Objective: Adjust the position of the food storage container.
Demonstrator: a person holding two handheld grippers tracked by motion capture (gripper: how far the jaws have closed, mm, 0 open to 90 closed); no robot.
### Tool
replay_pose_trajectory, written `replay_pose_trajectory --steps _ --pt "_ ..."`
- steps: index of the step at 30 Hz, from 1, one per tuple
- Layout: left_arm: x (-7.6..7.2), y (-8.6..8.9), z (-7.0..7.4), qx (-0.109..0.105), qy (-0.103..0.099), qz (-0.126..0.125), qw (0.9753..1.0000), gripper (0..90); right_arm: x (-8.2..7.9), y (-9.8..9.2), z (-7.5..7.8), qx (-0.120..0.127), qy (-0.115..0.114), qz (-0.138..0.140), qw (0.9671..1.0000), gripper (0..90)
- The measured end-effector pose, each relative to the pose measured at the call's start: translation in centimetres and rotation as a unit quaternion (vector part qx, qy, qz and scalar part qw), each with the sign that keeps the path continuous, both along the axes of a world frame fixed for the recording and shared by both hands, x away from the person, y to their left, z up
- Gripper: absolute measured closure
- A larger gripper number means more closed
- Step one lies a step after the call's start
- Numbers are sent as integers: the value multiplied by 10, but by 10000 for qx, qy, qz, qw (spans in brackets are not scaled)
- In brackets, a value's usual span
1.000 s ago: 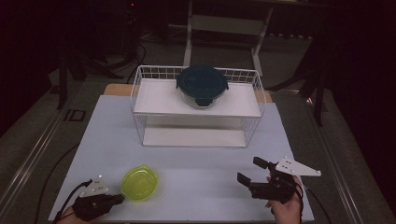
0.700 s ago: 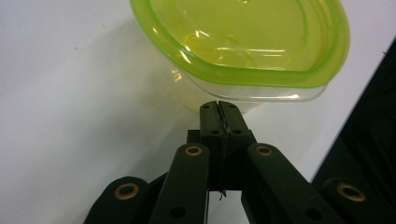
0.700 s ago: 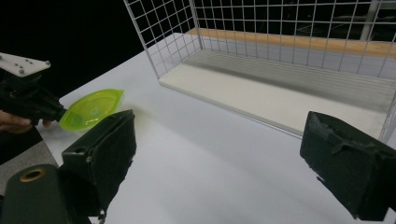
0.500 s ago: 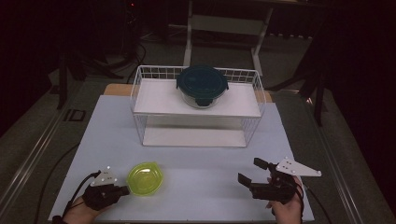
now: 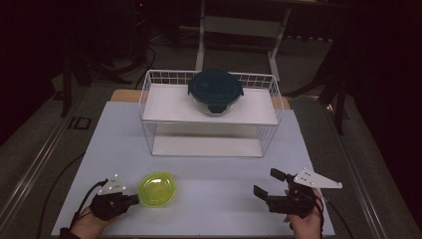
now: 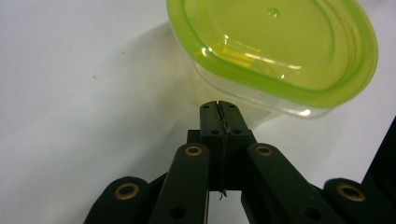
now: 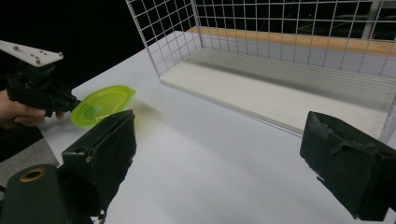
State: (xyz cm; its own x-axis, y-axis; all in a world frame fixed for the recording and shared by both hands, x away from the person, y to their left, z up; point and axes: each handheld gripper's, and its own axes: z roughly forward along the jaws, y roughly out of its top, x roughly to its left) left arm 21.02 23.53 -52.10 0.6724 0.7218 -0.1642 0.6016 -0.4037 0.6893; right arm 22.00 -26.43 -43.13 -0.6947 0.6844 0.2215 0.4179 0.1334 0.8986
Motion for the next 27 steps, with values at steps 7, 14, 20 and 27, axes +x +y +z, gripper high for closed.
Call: replay_pose_trajectory --steps 7,14,20,27 --pt "8 -5 -2 -48 68 25 10000 890 1 -1 0 30 19 4 10000 103" --pt "20 -21 -2 -68 74 -83 9999 890 0 -2 0 45 15 -3 10000 103" --pt "29 -38 -3 -62 67 -208 9997 890 0 -1 0 43 14 18 10000 103" --pt "33 -46 -3 -4 132 -265 9996 890 0 -1 0 29 23 26 10000 103"
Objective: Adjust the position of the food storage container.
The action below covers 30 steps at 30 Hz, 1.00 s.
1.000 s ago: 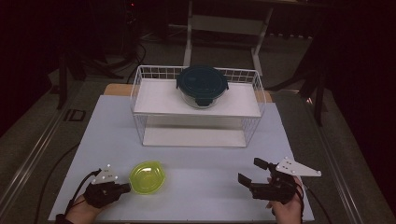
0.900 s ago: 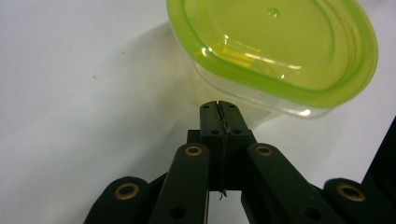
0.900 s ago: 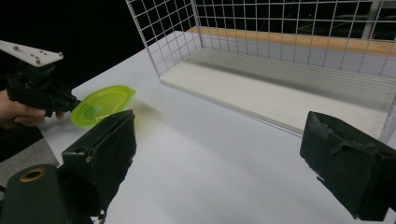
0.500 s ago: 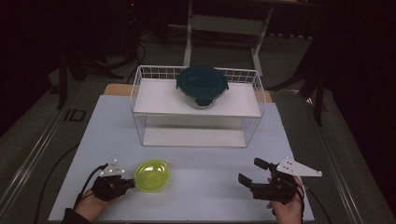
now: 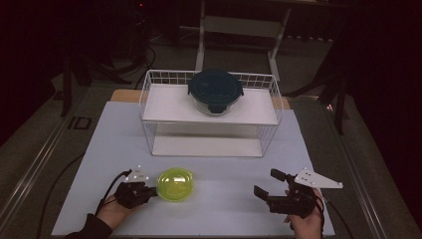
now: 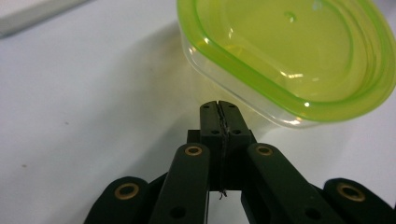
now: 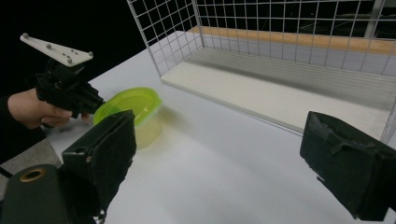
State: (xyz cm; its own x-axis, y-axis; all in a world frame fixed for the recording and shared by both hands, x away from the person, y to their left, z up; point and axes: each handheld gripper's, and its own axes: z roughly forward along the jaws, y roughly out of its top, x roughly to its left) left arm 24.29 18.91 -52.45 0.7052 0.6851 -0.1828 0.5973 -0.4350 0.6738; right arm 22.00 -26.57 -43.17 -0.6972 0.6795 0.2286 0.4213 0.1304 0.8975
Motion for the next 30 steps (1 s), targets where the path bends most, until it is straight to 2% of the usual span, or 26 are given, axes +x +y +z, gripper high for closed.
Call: replay_pose_trajectory --steps 4,12,30 --pt "0 1 0 -88 75 48 9999 890 -1 0 0 24 1 -3 10000 103" --pt "4 -9 1 -96 64 -42 9999 890 -1 1 0 -3 -4 -4 10000 103" --pt "25 -56 0 -88 176 -415 9989 890 0 0 -1 -1 -1 12 10000 103"
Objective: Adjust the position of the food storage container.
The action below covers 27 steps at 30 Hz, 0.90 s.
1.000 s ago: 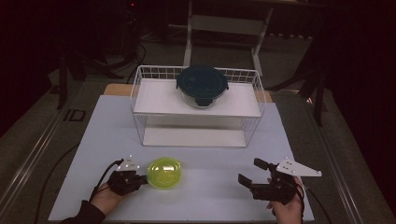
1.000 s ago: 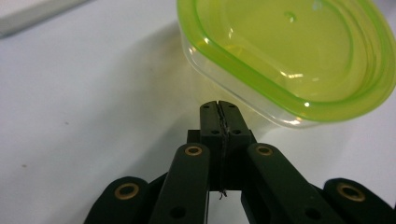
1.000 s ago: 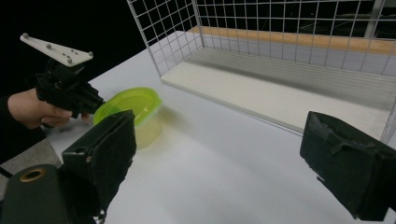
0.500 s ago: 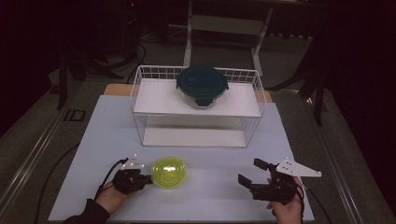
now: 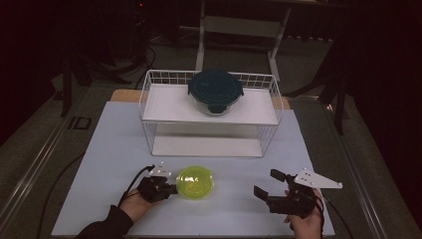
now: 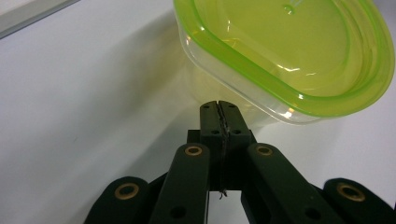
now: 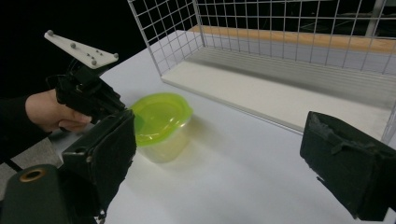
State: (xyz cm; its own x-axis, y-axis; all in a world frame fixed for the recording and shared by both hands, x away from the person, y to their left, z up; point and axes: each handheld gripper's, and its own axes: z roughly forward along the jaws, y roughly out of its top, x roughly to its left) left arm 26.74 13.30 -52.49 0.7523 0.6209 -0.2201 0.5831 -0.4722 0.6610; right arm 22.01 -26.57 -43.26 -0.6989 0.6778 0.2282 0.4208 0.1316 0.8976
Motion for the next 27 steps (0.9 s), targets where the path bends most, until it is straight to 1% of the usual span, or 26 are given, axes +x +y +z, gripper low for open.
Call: replay_pose_trajectory --steps 5,9,12,13,15,16,19,24,25,27 --pt "6 -10 0 -7 -23 -61 10000 890 0 0 -1 8 17 -4 10000 103" --pt "11 -16 0 -4 11 -118 9999 890 0 0 -1 -3 17 4 10000 103" --pt "12 -20 0 -30 12 -136 9999 890 1 0 -2 -5 19 4 10000 103" --pt "13 -21 0 -1 2 -141 9999 890 1 0 -2 3 20 2 10000 103" --pt "15 -24 0 -43 25 -141 9999 890 1 0 -2 3 22 4 10000 103" --pt "16 -25 0 -26 -12 -149 9999 890 1 0 -2 8 21 4 10000 103" --pt "18 -30 0 -61 24 -140 9999 890 1 0 -2 -1 26 -7 10000 103" --pt "20 -37 0 -55 -13 -217 9997 890 1 0 -3 -1 42 -2 10000 103" --pt "20 -38 0 -82 -15 -189 9998 890 1 0 -3 -7 40 -5 10000 103" --pt "21 -39 0 -50 -29 -212 9998 890 1 0 -3 1 52 -3 10000 103"
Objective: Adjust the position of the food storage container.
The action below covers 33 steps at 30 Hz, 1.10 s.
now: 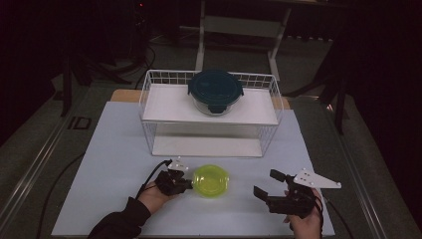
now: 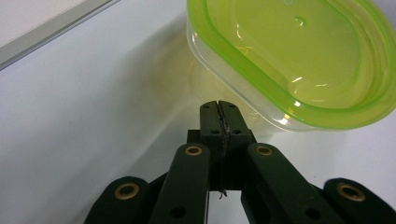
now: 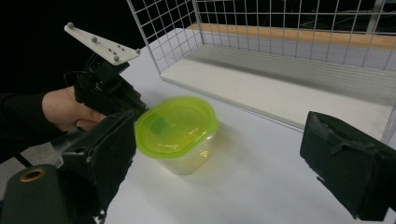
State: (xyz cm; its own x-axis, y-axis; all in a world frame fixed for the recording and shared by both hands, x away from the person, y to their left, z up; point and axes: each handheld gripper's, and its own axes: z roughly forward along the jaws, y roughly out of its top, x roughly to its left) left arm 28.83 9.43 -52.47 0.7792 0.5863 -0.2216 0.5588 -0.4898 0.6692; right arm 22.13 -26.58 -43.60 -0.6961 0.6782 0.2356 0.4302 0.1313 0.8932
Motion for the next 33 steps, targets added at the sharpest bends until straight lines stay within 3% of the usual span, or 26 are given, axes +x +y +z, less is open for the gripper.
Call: replay_pose_trajectory --steps 10,19,24,29,32,33 --pt "0 0 -1 -83 57 9 9999 889 1 0 -1 -4 17 -10 10000 103" --pt "-6 -4 0 -26 73 -182 9998 888 1 1 -1 -14 21 -2 10000 103" --pt "-5 6 3 -154 128 -3 9998 882 0 1 0 -32 -1 -8 10000 103" --pt "-8 32 11 -440 85 104 9989 802 0 1 0 -43 -11 -10 10000 103" --pt "-11 43 17 -582 64 153 9982 720 0 2 0 -64 -18 -5 10000 103" --pt "-13 47 21 -631 46 197 9978 647 0 2 1 -66 -11 -4 10000 103"
